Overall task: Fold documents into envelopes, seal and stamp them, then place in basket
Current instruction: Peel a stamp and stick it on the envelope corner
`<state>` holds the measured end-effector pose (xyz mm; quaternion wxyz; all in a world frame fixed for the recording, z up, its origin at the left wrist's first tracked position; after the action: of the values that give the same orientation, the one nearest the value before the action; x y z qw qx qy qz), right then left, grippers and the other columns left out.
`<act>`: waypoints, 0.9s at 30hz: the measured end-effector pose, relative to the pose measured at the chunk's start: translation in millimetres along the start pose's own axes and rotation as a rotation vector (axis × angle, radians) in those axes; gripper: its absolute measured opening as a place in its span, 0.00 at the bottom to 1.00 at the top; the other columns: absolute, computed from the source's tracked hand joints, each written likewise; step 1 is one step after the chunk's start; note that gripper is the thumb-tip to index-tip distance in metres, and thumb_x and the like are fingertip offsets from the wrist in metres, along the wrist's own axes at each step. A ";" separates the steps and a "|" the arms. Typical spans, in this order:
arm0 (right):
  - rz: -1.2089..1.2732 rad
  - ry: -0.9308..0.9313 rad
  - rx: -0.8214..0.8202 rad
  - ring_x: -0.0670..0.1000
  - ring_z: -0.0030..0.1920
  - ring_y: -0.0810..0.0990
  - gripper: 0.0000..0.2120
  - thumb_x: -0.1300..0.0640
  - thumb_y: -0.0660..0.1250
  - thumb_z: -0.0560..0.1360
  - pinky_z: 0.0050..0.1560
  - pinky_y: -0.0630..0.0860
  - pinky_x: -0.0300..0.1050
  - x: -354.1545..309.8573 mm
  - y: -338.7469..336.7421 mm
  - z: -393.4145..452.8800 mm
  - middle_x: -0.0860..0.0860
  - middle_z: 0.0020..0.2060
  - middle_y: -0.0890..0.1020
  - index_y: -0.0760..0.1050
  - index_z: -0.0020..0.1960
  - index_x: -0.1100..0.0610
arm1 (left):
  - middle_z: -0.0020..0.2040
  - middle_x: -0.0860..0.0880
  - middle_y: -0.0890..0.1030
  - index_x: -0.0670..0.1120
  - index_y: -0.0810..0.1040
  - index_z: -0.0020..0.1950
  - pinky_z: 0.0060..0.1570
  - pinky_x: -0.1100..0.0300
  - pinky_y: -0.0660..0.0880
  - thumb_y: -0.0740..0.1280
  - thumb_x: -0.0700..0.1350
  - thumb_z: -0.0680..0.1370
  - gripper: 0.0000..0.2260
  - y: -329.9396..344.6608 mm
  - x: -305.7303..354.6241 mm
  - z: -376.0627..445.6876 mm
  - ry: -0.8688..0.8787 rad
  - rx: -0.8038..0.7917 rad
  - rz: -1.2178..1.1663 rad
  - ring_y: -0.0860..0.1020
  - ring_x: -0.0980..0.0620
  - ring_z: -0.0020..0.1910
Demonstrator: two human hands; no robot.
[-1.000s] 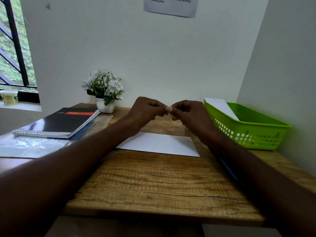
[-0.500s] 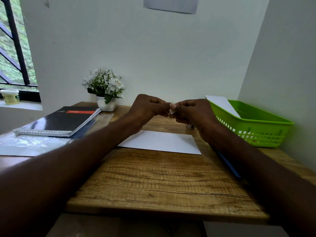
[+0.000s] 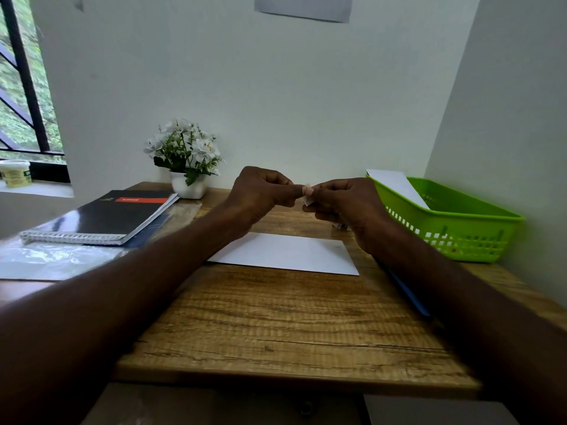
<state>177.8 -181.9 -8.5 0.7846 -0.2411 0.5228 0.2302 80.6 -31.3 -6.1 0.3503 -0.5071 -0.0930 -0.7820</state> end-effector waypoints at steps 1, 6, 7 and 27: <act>-0.003 0.004 0.001 0.53 0.45 0.89 0.12 0.57 0.77 0.74 0.43 0.83 0.42 0.5 -0.2 -0.1 0.58 0.43 0.88 0.84 0.52 0.64 | 0.39 0.46 0.86 0.39 0.84 0.43 0.43 0.63 0.80 0.82 0.50 0.69 0.16 -0.9 -0.3 1.0 0.009 0.004 -0.001 0.87 0.49 0.44; -0.003 0.008 -0.028 0.53 0.47 0.88 0.14 0.55 0.78 0.73 0.51 0.82 0.45 -0.9 0.9 -1.1 0.57 0.44 0.88 0.85 0.52 0.64 | 0.52 0.51 0.87 0.45 0.86 0.55 0.49 0.69 0.74 0.79 0.47 0.74 0.12 4.7 0.9 2.7 0.028 -0.084 0.010 0.83 0.62 0.52; -0.012 0.008 -0.033 0.53 0.48 0.88 0.14 0.54 0.78 0.73 0.53 0.82 0.45 -1.1 0.8 -1.1 0.57 0.44 0.88 0.85 0.52 0.64 | 0.53 0.51 0.87 0.46 0.86 0.56 0.52 0.68 0.74 0.78 0.46 0.75 0.12 7.3 0.6 2.3 0.022 -0.116 -0.005 0.83 0.61 0.55; 0.042 0.007 0.093 0.53 0.49 0.88 0.12 0.57 0.82 0.68 0.51 0.84 0.44 2.0 -1.3 4.3 0.57 0.43 0.88 0.86 0.46 0.64 | 0.49 0.41 0.87 0.37 0.84 0.46 0.45 0.63 0.77 0.77 0.41 0.74 0.08 8.8 -3.2 -0.9 -0.099 -0.074 -0.156 0.86 0.49 0.49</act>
<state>182.3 -180.0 -8.7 0.7880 -0.1943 0.5406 0.2213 86.3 -36.8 -11.1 0.2642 -0.5489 -0.1207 -0.7838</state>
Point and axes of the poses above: each hand's wrist, its own z-axis towards the middle knuckle, its own y-axis out of the palm, x = y × z, the point moved 8 cm from there along z, towards the middle knuckle
